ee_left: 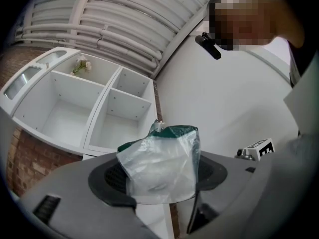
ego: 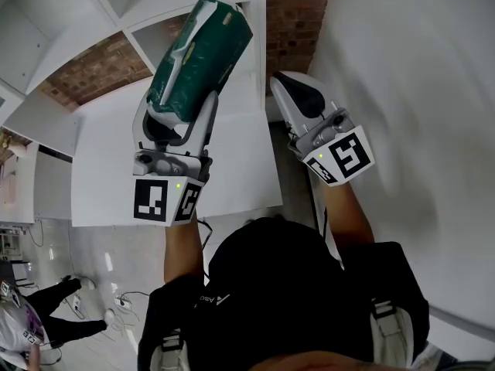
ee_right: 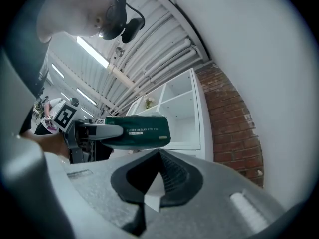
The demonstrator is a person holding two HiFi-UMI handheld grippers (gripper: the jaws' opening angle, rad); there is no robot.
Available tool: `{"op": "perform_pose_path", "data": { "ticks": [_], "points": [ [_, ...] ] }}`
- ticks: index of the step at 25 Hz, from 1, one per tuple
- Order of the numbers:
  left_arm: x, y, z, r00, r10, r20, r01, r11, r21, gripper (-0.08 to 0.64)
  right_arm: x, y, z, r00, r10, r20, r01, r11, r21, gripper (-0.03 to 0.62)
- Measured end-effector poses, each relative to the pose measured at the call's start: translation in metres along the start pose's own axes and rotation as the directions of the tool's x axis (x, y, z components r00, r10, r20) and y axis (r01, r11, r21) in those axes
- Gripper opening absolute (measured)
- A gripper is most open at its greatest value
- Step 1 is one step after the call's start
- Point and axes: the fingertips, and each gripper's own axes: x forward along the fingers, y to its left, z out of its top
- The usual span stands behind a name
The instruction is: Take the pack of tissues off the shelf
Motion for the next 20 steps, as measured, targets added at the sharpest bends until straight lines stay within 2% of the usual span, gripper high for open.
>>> {"op": "perform_pose_path", "data": {
  "ticks": [7, 20],
  "points": [
    [-0.005, -0.009, -0.005, 0.999, -0.037, 0.007, 0.037, 0.999, -0.008, 0.311, -0.008, 0.006, -0.006, 1.0, -0.006, -0.011, 0.006, 1.0, -0.002, 0.0],
    [-0.003, -0.014, -0.008, 0.999, -0.049, 0.012, 0.049, 0.999, -0.017, 0.311, -0.01, 0.009, -0.009, 1.0, 0.0, -0.018, -0.001, 1.0, -0.009, 0.0]
  ]
}}
